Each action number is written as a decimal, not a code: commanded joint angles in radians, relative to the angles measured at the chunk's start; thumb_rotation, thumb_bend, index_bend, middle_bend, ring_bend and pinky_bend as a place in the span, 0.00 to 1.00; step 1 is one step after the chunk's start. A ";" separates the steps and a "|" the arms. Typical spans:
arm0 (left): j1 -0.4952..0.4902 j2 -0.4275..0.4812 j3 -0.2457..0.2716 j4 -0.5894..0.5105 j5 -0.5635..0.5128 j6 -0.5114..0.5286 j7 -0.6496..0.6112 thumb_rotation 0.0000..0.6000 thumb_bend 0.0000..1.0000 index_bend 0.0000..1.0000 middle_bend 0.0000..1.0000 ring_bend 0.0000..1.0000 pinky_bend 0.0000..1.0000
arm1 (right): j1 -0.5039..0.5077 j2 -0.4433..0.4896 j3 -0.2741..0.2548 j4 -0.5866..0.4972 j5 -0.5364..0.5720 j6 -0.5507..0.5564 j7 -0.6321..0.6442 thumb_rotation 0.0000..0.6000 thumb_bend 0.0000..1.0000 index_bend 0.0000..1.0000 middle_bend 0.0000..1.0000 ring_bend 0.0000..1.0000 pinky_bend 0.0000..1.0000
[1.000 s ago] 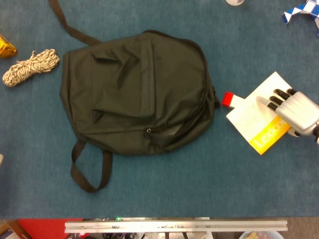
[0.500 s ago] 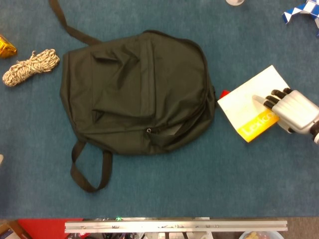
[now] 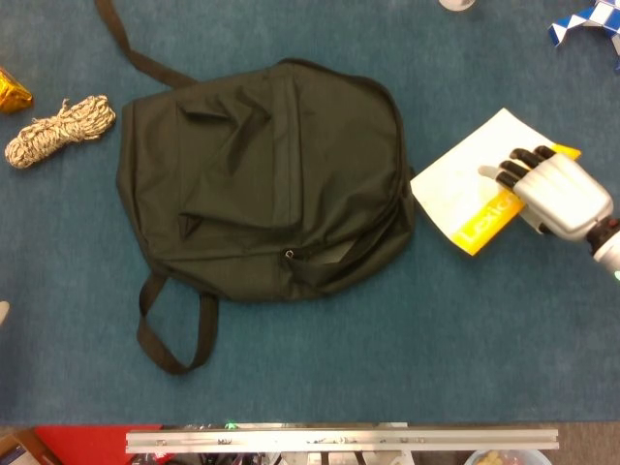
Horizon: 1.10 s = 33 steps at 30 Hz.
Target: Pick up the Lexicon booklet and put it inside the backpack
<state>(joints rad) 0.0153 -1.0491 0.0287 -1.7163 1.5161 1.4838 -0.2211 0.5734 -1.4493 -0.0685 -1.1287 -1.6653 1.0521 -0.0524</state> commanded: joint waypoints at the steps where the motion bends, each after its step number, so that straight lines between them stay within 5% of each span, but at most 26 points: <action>1: -0.001 0.001 0.000 0.000 -0.001 -0.002 -0.001 1.00 0.17 0.33 0.30 0.26 0.28 | 0.000 -0.021 0.013 0.012 0.008 0.012 0.002 1.00 0.36 0.30 0.38 0.25 0.36; 6: -0.002 0.008 0.002 -0.005 0.001 -0.005 -0.015 1.00 0.17 0.33 0.30 0.26 0.28 | 0.001 -0.052 0.031 0.025 0.017 0.030 0.002 1.00 0.25 0.43 0.43 0.29 0.42; 14: -0.002 0.013 0.005 -0.005 0.007 -0.004 -0.034 1.00 0.17 0.33 0.30 0.26 0.28 | -0.007 -0.094 0.055 0.058 0.019 0.087 -0.026 1.00 0.22 0.59 0.50 0.37 0.50; 23: -0.002 0.016 0.006 -0.004 0.011 -0.002 -0.050 1.00 0.17 0.33 0.30 0.26 0.28 | -0.005 -0.105 0.060 0.073 0.020 0.098 -0.049 1.00 0.38 0.65 0.55 0.43 0.57; 30: -0.003 0.017 0.006 -0.003 0.011 -0.002 -0.054 1.00 0.17 0.33 0.30 0.26 0.28 | 0.007 -0.093 0.059 0.062 0.021 0.081 -0.059 1.00 0.40 0.65 0.55 0.43 0.59; 33: -0.003 0.017 0.006 -0.003 0.011 -0.001 -0.055 1.00 0.17 0.33 0.30 0.26 0.28 | 0.009 -0.089 0.061 0.055 0.022 0.082 -0.071 1.00 0.51 0.65 0.55 0.45 0.63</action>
<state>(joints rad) 0.0124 -1.0319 0.0343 -1.7194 1.5273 1.4829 -0.2766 0.5818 -1.5397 -0.0081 -1.0724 -1.6434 1.1333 -0.1216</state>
